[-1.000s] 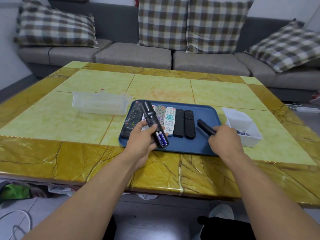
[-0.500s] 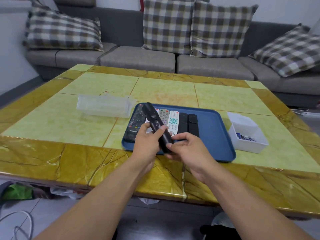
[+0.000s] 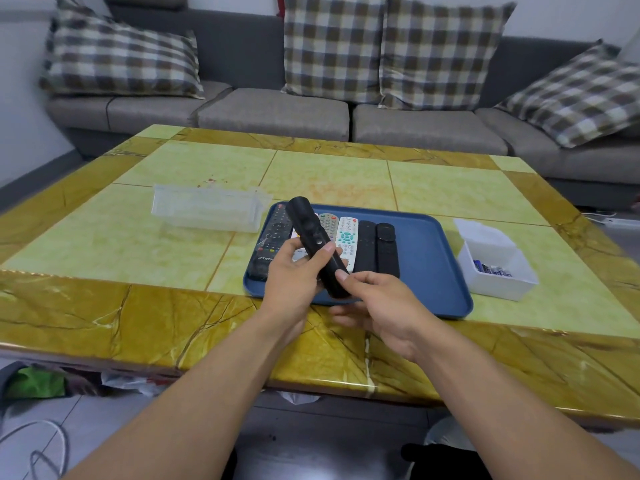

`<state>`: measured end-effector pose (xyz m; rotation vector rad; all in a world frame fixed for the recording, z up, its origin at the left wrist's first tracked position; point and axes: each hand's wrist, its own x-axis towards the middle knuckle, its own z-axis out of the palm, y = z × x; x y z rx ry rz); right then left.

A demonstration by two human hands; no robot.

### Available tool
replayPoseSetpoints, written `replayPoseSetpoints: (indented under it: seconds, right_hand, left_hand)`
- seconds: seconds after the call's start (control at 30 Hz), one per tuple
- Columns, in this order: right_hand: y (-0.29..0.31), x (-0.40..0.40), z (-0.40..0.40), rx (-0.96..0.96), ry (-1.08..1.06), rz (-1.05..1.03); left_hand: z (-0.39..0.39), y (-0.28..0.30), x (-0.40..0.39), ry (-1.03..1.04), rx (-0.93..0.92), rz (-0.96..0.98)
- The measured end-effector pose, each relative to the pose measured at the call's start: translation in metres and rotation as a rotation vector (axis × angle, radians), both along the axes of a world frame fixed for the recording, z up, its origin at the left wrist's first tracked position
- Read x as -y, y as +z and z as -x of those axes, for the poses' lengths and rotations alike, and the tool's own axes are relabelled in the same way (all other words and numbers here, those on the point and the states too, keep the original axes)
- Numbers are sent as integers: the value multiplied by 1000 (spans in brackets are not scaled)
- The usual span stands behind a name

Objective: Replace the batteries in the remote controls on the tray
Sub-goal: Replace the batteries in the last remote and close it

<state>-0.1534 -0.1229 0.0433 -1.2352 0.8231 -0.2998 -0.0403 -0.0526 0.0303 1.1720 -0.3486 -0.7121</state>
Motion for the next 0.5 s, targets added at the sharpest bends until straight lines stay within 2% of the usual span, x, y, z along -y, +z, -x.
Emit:
replayPoseSetpoints:
  seconds: [0.5]
  right_hand:
    - [-6, 6, -2, 54, -25, 38]
  left_hand:
    - [-8, -3, 2, -8, -35, -7]
